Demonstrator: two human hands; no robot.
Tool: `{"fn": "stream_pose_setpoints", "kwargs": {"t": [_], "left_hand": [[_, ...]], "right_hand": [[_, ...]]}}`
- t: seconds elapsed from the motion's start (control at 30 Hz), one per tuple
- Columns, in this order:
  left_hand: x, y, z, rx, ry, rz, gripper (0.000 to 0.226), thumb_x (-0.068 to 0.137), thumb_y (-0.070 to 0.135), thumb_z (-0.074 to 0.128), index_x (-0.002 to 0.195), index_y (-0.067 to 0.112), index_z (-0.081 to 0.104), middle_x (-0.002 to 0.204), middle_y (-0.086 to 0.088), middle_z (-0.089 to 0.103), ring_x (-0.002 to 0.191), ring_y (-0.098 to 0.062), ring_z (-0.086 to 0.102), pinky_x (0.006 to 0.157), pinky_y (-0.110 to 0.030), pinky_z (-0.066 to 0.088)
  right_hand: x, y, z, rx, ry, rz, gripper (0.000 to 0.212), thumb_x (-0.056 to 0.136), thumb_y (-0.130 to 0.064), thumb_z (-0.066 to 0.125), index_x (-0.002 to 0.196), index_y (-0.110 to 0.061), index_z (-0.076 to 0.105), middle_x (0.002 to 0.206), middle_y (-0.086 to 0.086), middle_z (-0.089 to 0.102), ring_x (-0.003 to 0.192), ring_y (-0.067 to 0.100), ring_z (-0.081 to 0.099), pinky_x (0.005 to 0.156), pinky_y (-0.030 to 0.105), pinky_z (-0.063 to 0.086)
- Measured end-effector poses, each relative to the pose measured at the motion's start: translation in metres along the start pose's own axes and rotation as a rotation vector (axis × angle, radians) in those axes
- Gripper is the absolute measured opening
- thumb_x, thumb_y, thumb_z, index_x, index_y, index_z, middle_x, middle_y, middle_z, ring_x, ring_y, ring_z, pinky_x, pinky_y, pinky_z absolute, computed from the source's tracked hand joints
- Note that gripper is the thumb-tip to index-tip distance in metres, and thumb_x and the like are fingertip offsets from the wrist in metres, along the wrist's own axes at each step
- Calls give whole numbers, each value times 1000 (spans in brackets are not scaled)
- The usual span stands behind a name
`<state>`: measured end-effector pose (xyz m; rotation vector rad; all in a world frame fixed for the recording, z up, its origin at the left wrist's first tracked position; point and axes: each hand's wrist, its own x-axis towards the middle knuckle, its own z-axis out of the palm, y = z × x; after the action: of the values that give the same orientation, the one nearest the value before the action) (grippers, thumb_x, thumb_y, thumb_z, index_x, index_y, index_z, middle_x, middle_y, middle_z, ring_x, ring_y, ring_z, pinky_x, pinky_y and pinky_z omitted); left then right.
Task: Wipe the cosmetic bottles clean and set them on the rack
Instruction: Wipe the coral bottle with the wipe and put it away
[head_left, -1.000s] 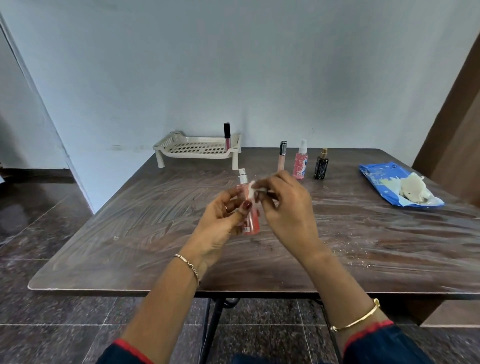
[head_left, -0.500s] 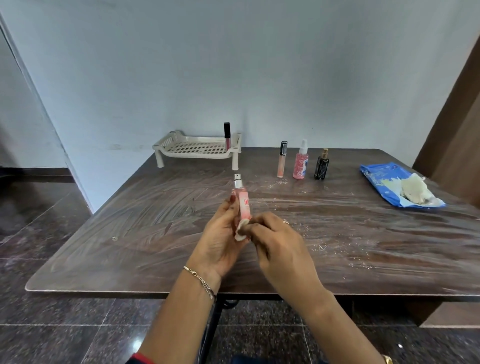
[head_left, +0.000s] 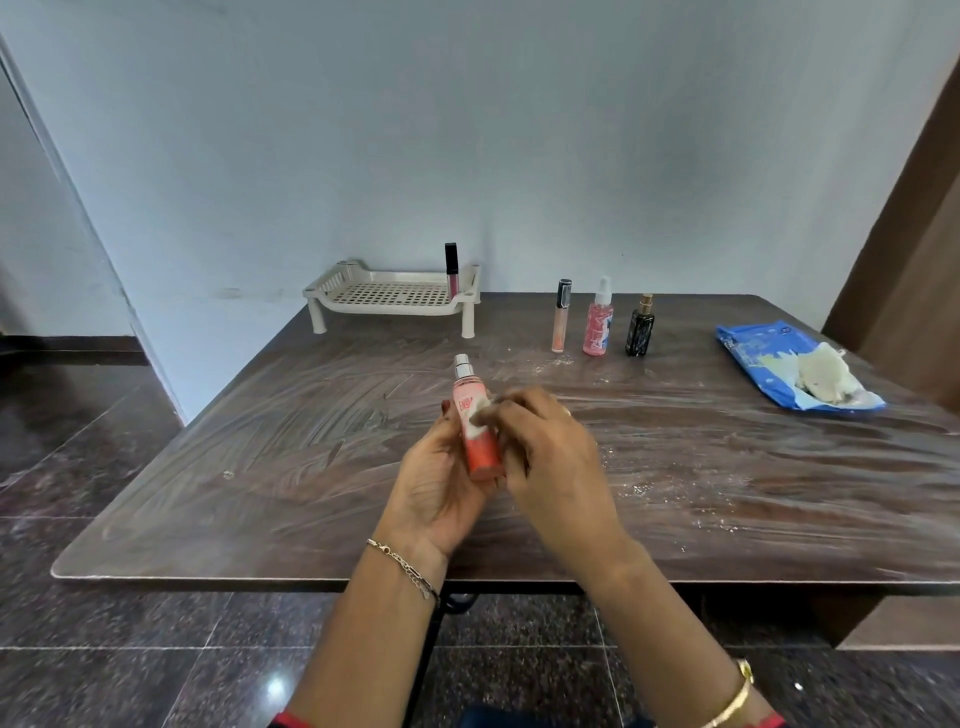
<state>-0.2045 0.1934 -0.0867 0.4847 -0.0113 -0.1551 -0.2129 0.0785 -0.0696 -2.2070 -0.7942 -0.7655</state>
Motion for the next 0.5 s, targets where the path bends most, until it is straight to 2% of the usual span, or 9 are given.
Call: {"fn": "stream_pose_setpoints", "kwargs": {"t": [0.07,0.13,0.27,0.33,0.4,0.5], "left_hand": [[2,2,-1,-34,58,0,34,98,31,38,107,5,58,85,-9,61,73,-16,62,65,-29,57],[2,2,-1,-5,94,13,34,94,36,44,106,7,57,83,-6,53,74,-13,52,68,-25,53],[3,1,2,141,118,32,39,78,32,60,107,6,55,79,-6,49,71,-13,50,60,-23,53],[2,1,4,140,82,21,41,79,28,61,114,5,57,84,-6,53,74,-14,55,65,-25,55],[-1,0,6,124,34,-8,45,85,26,58,124,3,55,96,-10,60,87,-18,62,74,-29,59],[-7,-1,9,136,-45,-30,48,89,27,56,132,5,52,116,-12,63,106,-21,62,93,-34,51]], "right_hand": [[-16,-4,0,-26,-28,-9,23,84,-7,55,102,-15,66,103,-1,61,85,18,61,67,35,54],[-29,-6,0,-49,-39,-14,30,81,2,63,104,-16,66,103,-2,61,85,17,62,66,34,55],[-37,-3,0,-54,-19,-30,31,78,6,66,103,-13,67,104,-1,62,87,16,63,65,31,55],[-33,-3,0,-55,10,-31,27,81,3,63,104,-12,68,106,0,63,87,18,63,65,33,56],[-23,-3,-2,-55,37,-22,23,88,-10,53,104,-9,68,106,2,62,86,20,63,66,37,56],[-2,-1,-5,-44,90,-13,33,88,-24,44,100,-6,69,105,5,63,86,22,63,67,39,56]]}}
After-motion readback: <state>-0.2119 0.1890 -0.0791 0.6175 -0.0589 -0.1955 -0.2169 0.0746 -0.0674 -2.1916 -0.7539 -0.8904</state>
